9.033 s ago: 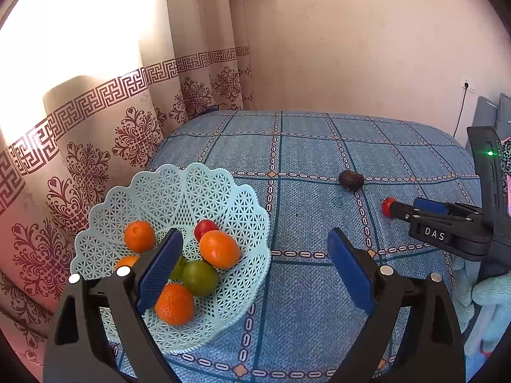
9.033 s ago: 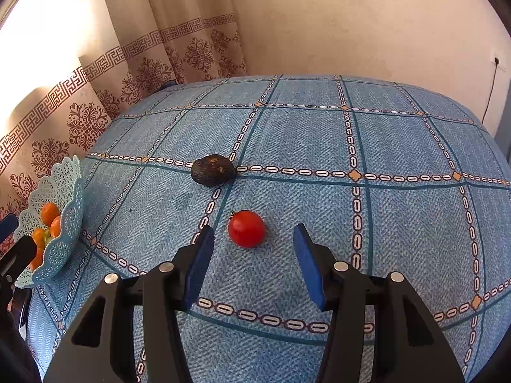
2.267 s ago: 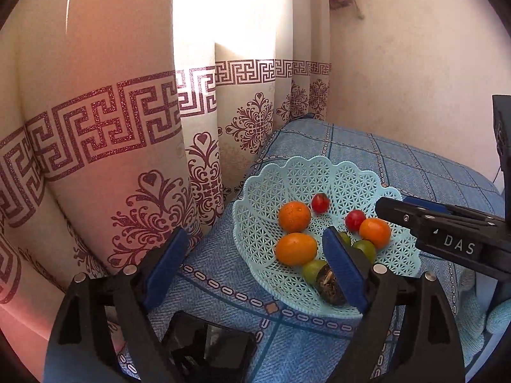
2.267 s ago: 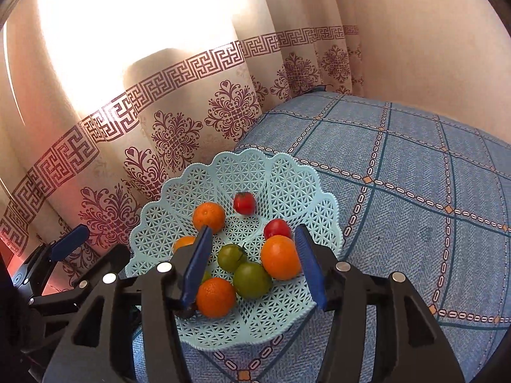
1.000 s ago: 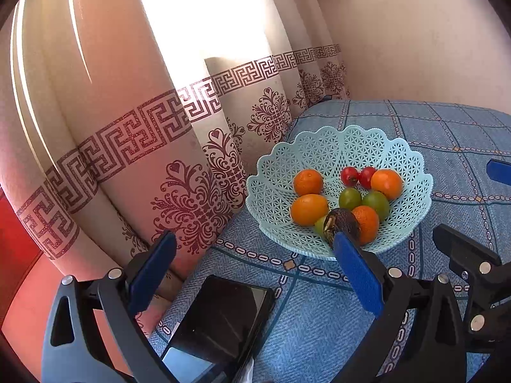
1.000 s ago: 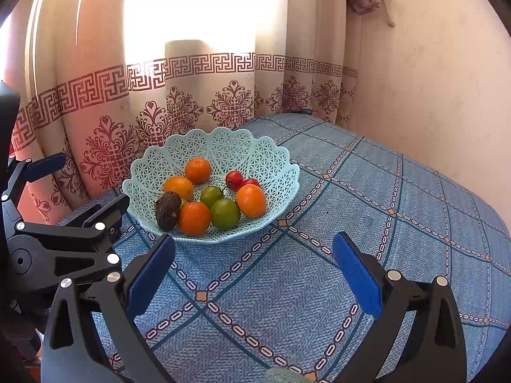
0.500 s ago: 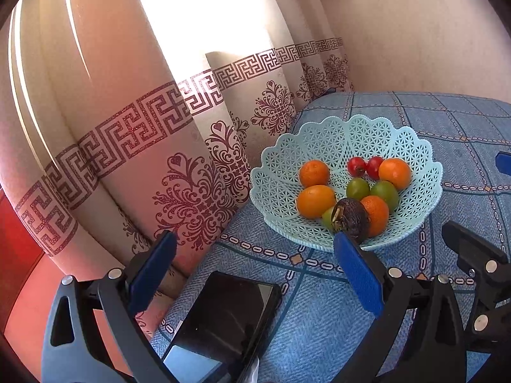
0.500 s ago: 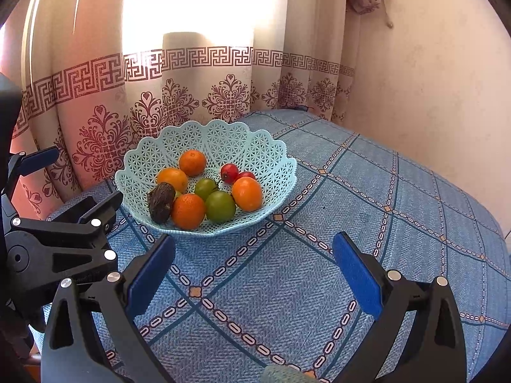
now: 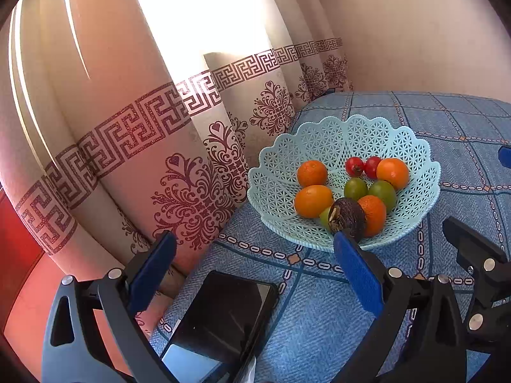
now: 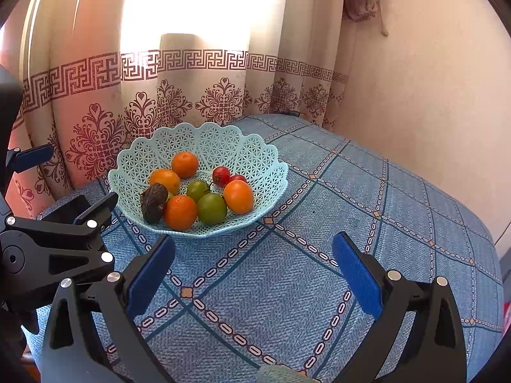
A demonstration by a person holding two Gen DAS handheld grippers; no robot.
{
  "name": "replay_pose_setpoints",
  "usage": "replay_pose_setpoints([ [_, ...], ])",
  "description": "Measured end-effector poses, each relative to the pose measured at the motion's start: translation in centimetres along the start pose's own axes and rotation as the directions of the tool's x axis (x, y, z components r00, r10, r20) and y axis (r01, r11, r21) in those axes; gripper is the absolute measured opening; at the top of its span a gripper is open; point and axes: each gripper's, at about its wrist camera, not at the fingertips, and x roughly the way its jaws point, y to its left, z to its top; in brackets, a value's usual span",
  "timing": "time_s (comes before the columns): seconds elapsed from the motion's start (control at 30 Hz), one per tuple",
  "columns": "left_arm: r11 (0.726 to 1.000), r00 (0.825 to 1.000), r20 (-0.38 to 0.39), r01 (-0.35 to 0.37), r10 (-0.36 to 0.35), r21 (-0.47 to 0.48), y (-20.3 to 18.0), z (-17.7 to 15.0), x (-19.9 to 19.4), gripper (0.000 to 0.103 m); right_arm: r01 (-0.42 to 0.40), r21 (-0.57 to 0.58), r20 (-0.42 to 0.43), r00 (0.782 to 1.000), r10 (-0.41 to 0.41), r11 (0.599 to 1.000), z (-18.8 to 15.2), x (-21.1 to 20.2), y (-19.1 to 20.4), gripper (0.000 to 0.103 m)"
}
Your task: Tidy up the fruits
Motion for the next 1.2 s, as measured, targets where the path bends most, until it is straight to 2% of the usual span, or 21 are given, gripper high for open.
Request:
replay_pose_setpoints([
  [1.2, 1.0, 1.0, -0.002, 0.003, -0.003, 0.007, -0.01, -0.1, 0.05, 0.1, 0.017, 0.001, 0.0, 1.0, -0.017, 1.0, -0.11, 0.03, 0.11, 0.098],
])
